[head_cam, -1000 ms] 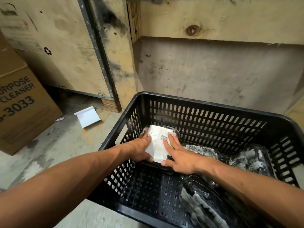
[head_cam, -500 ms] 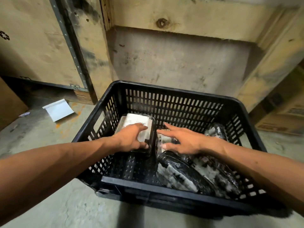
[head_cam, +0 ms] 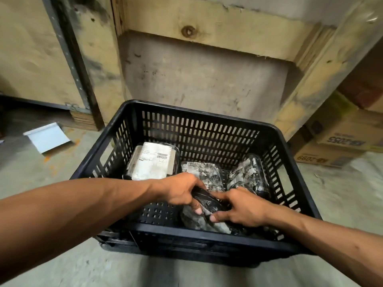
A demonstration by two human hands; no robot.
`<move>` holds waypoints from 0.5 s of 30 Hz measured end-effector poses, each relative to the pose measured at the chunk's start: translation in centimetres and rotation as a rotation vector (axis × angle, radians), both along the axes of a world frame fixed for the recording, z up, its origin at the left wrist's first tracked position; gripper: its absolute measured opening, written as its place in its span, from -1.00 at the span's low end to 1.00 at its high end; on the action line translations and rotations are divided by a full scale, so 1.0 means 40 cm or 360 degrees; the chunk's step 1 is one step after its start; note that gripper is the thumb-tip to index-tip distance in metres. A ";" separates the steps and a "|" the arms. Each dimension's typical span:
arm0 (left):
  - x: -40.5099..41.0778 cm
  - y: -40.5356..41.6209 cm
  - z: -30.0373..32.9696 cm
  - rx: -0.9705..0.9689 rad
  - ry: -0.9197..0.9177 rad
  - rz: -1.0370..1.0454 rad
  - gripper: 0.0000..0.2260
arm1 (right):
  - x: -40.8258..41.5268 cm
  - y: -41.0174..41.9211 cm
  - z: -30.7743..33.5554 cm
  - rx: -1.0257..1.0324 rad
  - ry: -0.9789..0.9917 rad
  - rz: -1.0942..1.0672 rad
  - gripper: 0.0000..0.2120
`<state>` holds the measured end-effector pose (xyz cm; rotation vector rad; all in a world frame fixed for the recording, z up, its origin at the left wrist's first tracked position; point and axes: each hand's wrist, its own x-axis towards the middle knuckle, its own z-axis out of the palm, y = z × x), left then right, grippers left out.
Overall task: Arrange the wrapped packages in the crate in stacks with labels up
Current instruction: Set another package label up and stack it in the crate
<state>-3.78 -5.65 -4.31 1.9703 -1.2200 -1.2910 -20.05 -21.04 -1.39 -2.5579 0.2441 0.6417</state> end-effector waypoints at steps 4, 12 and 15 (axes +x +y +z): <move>-0.015 0.010 0.004 -0.0057 0.0079 0.0132 -0.48 | -0.009 -0.002 -0.010 0.0196 -0.0121 -0.0232 -0.56; -0.003 0.096 0.104 -0.0303 -0.0164 0.0275 -0.43 | -0.007 -0.024 0.020 0.0813 -0.0104 -0.0668 -0.45; 0.015 0.133 0.159 -0.0457 -0.0541 0.0261 -0.41 | 0.002 0.000 0.030 0.0799 -0.0059 -0.0670 -0.38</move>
